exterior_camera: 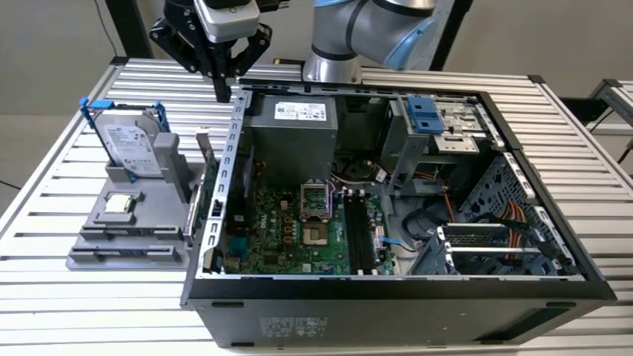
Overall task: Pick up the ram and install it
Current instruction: 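Reach for the ram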
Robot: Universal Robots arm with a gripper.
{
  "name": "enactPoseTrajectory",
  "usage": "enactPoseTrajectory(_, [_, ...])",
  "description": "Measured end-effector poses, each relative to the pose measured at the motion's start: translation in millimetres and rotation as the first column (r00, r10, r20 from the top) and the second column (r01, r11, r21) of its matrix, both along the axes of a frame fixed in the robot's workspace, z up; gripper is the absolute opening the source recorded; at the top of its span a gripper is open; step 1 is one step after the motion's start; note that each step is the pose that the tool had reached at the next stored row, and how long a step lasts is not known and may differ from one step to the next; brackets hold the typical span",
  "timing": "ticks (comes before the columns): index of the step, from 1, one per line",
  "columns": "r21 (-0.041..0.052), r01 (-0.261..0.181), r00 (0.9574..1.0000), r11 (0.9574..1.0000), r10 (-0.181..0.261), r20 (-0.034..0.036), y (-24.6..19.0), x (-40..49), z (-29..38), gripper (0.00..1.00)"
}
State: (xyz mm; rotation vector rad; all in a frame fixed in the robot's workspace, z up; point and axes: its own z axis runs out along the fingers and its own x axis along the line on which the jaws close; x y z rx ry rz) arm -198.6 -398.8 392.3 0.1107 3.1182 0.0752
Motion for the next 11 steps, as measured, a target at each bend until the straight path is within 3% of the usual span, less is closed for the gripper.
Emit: enactPoseTrajectory(11, [0.0,0.0,1.0,1.0,0.0,0.0,0.0,-7.8,-0.1,0.0])
